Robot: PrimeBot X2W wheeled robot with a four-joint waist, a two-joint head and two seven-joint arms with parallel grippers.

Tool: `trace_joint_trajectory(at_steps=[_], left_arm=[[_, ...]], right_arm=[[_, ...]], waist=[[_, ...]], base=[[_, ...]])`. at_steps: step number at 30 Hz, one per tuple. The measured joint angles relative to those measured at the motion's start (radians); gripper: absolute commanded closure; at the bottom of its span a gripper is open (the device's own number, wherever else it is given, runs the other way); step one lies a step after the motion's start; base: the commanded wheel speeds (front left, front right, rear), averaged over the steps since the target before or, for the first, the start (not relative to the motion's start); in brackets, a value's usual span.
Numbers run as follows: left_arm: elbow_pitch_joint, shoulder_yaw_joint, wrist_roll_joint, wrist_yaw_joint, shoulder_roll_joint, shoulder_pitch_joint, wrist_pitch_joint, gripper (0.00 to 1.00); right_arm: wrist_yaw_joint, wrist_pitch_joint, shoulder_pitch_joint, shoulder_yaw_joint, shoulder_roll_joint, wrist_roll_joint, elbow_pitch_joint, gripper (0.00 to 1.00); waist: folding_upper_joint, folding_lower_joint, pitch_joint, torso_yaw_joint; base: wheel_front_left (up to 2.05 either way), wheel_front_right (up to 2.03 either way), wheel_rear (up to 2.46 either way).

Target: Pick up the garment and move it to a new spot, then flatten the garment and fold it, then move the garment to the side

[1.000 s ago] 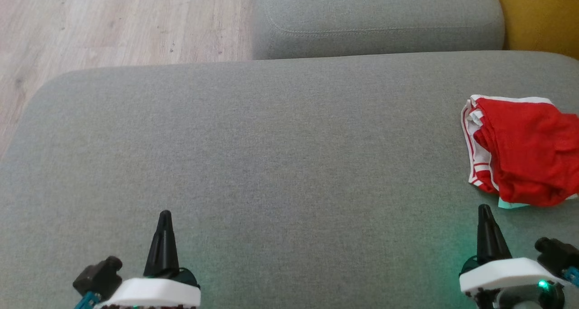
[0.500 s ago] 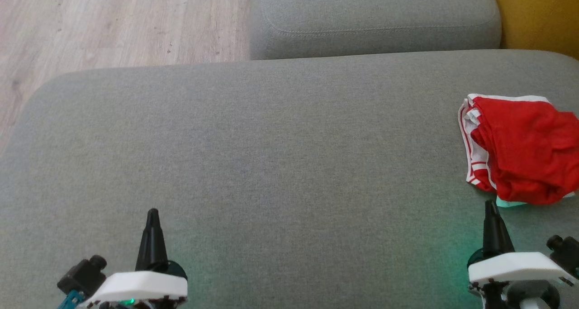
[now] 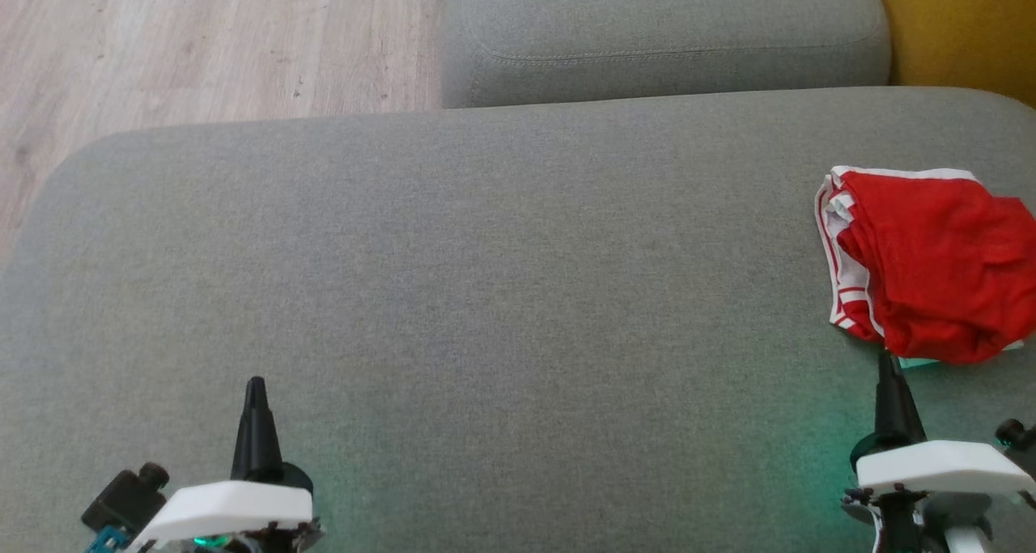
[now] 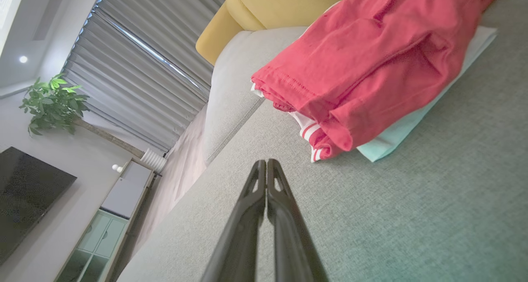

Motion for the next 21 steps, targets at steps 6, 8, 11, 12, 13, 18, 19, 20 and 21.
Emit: trace_joint_trajectory(at_steps=[6,8,11,12,13,18,19,20,21], left_arm=[[0.000,0.006,-0.060,0.000,0.000,-0.001,0.018,1.00],[0.000,0.008,-0.079,0.000,0.000,-0.002,0.026,1.00],[0.000,0.014,-0.110,0.000,0.001,-0.008,0.031,1.00],[0.000,0.018,-0.119,0.000,0.000,-0.011,0.036,1.00],[0.000,0.023,-0.129,0.000,0.000,-0.015,0.040,1.00],[0.000,0.035,-0.179,0.000,0.001,-0.021,0.052,1.00],[0.000,0.036,-0.188,0.000,0.001,-0.021,0.053,1.00],[0.000,0.037,-0.198,0.000,0.001,-0.021,0.059,1.00],[0.000,0.038,-0.207,0.000,0.001,-0.021,0.061,1.00]], right_arm=[[0.000,0.016,0.000,-0.004,0.000,0.067,-0.002,1.00],[0.000,0.018,0.000,-0.006,0.000,0.088,-0.006,1.00],[0.000,0.026,-0.002,-0.007,0.000,0.124,-0.007,1.00],[0.000,0.029,-0.004,-0.008,0.000,0.135,-0.007,1.00],[0.000,0.035,-0.005,-0.010,0.000,0.145,-0.008,1.00],[0.000,0.048,-0.020,-0.014,0.000,0.202,-0.014,1.00],[0.000,0.053,-0.020,-0.015,0.000,0.212,-0.015,1.00],[0.000,0.056,-0.020,-0.016,0.000,0.225,-0.015,1.00],[0.000,0.058,-0.020,-0.017,0.000,0.237,-0.015,1.00]], waist=[[0.0000,0.0000,0.000,-0.004],[0.0000,0.0000,0.000,-0.005],[0.0000,0.0000,0.000,-0.007],[0.0000,0.0000,0.000,-0.007],[0.0000,0.0000,0.000,-0.008],[0.0000,0.0000,0.000,-0.011],[0.0000,0.0000,0.000,-0.011],[0.0000,0.0000,0.000,-0.012],[0.0000,0.0000,-0.001,-0.012]], base=[[0.00,0.00,0.00],[0.00,0.00,0.00],[0.00,0.00,0.00],[0.00,0.00,0.00],[0.00,0.00,0.00],[0.00,0.00,0.00],[0.00,0.00,0.00],[0.00,0.00,0.00],[0.00,0.00,0.00]])
